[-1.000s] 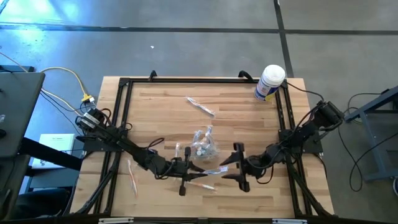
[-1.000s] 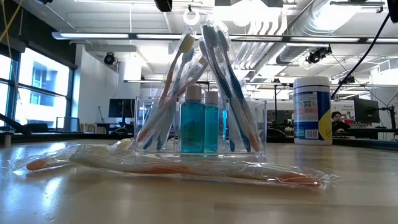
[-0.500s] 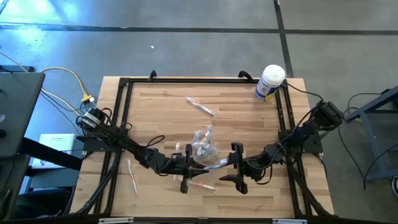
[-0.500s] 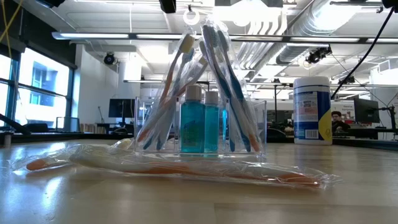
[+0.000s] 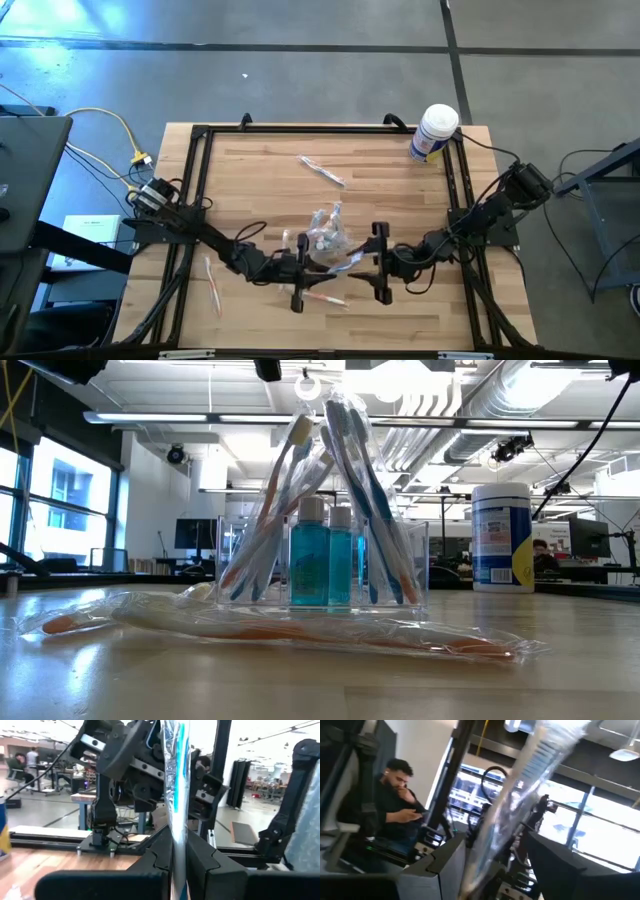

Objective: Pick & Place toothbrushing station
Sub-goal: Put the blue toothbrush into the transparent organizer

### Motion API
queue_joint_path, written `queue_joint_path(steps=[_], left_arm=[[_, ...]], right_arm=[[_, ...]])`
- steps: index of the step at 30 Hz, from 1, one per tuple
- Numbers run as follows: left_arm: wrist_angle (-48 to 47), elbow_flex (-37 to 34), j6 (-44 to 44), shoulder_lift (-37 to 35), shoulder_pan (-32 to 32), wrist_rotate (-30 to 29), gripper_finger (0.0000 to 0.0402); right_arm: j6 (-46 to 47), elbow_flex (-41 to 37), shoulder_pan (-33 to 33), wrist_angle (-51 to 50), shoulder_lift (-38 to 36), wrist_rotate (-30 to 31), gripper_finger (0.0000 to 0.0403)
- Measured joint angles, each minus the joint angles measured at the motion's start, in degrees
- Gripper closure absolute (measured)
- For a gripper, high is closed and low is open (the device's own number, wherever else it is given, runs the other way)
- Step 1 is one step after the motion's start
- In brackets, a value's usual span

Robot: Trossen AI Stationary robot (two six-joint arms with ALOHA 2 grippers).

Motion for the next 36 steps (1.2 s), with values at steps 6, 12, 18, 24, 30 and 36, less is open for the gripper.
queue_joint_path(steps=[6,12,18,24,30,36], left_arm=[[-3.2,0.0,-0.3,0.0,1.1,-0.8,0.0384],[-4.4,0.0,-0.7,0.0,2.4,0.1,0.0384],[-5.4,0.0,1.7,0.0,2.6,0.5,0.0384],[-5.5,0.0,6.0,0.0,2.8,2.1,0.0381],[-3.1,0.0,5.6,0.0,2.8,1.9,0.0325],[-3.9,0.0,-1.1,0.0,2.8,1.2,0.0248]], right_arm=[[1.8,0.0,0.2,1.1,0.0,-3.1,0.0201],[5.5,0.0,0.3,0.9,0.0,-2.4,0.0210],[5.1,0.0,0.8,0.2,0.0,-1.4,0.0315],[3.7,0.0,0.9,0.2,0.0,1.8,0.0389],[3.3,0.0,2.0,-1.1,0.0,3.3,0.0393],[0.6,0.0,4.0,-2.1,0.0,7.7,0.0392]])
